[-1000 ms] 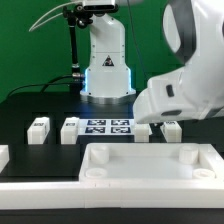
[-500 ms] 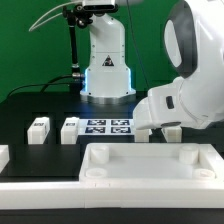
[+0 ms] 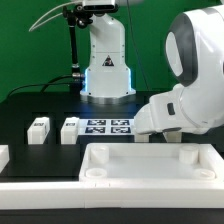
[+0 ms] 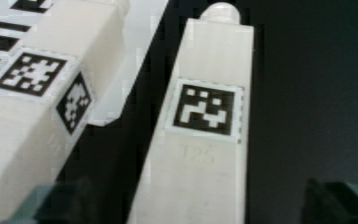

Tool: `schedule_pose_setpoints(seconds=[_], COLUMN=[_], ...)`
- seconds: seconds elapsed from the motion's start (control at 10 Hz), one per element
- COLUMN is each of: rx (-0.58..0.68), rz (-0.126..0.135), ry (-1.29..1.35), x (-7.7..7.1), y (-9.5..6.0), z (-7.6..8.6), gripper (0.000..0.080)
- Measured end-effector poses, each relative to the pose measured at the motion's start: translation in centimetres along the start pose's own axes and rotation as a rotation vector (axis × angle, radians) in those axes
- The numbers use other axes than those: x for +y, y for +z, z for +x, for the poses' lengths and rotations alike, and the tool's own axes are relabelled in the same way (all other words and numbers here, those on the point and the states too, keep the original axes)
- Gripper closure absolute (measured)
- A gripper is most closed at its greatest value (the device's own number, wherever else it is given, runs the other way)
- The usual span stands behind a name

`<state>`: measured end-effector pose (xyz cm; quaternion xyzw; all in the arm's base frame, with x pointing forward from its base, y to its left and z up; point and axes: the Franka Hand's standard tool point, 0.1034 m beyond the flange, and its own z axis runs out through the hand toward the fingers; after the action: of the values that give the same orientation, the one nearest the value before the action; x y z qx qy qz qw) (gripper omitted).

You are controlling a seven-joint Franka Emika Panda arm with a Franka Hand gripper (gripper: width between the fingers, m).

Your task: Assemble desk

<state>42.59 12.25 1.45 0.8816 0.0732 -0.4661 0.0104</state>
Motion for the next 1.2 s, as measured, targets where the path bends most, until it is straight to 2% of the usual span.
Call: schedule_pose_setpoints(seconds=[0.1, 0.2, 0.3, 0.8, 0.9, 1.0, 1.1, 1.2], rx=[0.0, 0.0, 0.0, 0.0, -0.016, -0.02, 0.019, 0.044], rz=[0.0, 0.0, -0.001, -0.002, -0.001, 0.007, 0.027, 0.043], ry=[-0.001, -0.001, -0.002, -0.004, -0.005, -0.005, -0.026, -0.028], x=[0.0, 0.0, 0.0, -0.1, -0.2, -0.3, -0.1, 0.5], y=[0.0, 0.0, 0.0, 0.0, -0.4, -3.6, -6.2, -8.8], z=[0.0, 0.0, 0.0, 0.0, -0.5, -1.6, -2.2, -3.8], gripper=[0.0389, 0.0389, 0.0514, 0.0514, 0.0514, 0.0512, 0.0512, 0.0512])
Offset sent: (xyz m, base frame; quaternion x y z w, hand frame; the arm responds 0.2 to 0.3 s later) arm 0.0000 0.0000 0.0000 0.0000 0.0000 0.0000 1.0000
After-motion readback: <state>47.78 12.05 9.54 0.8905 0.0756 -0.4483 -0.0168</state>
